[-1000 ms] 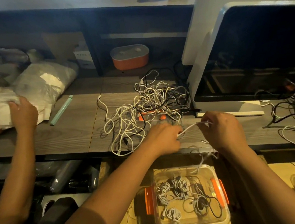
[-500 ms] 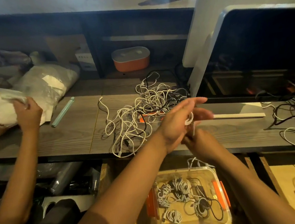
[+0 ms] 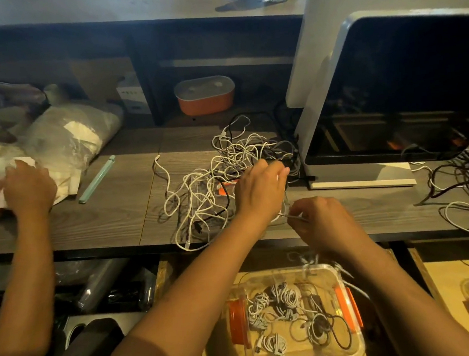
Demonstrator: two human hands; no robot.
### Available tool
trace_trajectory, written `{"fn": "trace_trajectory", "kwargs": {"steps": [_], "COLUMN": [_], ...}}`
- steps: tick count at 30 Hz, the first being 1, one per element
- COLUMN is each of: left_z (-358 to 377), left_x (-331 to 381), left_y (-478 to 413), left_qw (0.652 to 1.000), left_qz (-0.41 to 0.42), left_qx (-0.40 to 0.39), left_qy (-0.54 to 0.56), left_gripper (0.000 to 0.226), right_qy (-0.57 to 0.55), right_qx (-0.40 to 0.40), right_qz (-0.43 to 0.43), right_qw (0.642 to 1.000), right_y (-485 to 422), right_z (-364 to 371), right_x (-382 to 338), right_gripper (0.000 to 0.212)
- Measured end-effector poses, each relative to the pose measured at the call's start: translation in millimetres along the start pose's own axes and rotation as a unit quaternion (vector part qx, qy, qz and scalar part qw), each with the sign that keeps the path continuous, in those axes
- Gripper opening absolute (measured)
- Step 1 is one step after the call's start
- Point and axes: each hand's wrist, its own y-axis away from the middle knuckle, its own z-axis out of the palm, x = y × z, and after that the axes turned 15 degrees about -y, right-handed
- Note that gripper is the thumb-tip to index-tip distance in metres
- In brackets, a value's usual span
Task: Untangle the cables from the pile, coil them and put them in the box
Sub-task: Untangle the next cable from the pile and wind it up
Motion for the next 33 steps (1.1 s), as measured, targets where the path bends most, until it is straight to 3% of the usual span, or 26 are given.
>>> {"fn": "trace_trajectory", "kwargs": {"steps": [3,6,12,14,16,17,19,22,24,27,29,31,33], "left_z": [1.2,2.8,5.7,9.3,12.6,12.5,12.0,0.4,-10.1,-24.4,-30.9,-30.5,-23.8], "left_x": [-2.8,-15.6,-12.4,-15.4,-21.4,-23.2,-21.6,-13.8,-9.5,1.9,10.4,17.0,19.1], "left_y": [2.3,4.9,18.4,20.9,24.3,25.8,27.0,25.1,24.2,25.7,22.4,16.0,9.5], "left_qw": [0.999,0.993,0.969,0.966,0.967,0.967,0.957,0.886,0.823,0.739,0.711,0.728,0.794], "left_qz": [0.034,0.036,0.110,0.125,0.136,0.134,0.108,0.005,-0.032,-0.006,-0.039,-0.103,-0.138], "left_qx": [-0.032,-0.112,-0.219,-0.212,-0.191,-0.201,-0.270,-0.370,-0.360,-0.330,-0.283,-0.215,-0.130], "left_qy": [-0.028,-0.010,-0.041,-0.082,-0.101,-0.085,0.002,0.279,0.438,0.588,0.642,0.643,0.578], "left_gripper": [0.040,0.052,0.078,0.072,0.047,0.035,0.032,0.044,0.046,0.037,0.034,0.027,0.023], "right_qy": [0.005,0.050,0.001,-0.004,-0.007,-0.010,-0.038,-0.085,-0.095,-0.063,-0.039,-0.016,0.024], "right_qx": [0.013,0.026,0.069,0.083,0.087,0.079,0.072,0.083,0.067,0.013,-0.028,-0.064,-0.079], "right_qz": [0.031,0.043,0.040,0.055,0.069,0.076,0.084,0.093,0.107,0.102,0.080,0.050,0.021], "right_qw": [0.999,0.998,0.997,0.995,0.994,0.994,0.993,0.989,0.988,0.993,0.996,0.997,0.996], "right_y": [0.4,1.0,-1.5,-1.2,-2.3,-2.9,-4.7,-5.1,-2.7,0.9,2.6,3.7,4.3], "right_z": [-6.0,-17.5,-30.2,-34.8,-40.0,-40.9,-37.5,-25.1,-18.1,-6.2,5.3,16.2,23.2], "right_x": [5.3,14.6,18.0,21.0,25.1,26.7,29.6,34.9,35.8,28.0,17.4,7.3,0.1], "right_gripper": [0.012,0.018,0.016,0.018,0.021,0.024,0.027,0.032,0.035,0.039,0.033,0.024,0.023]}}
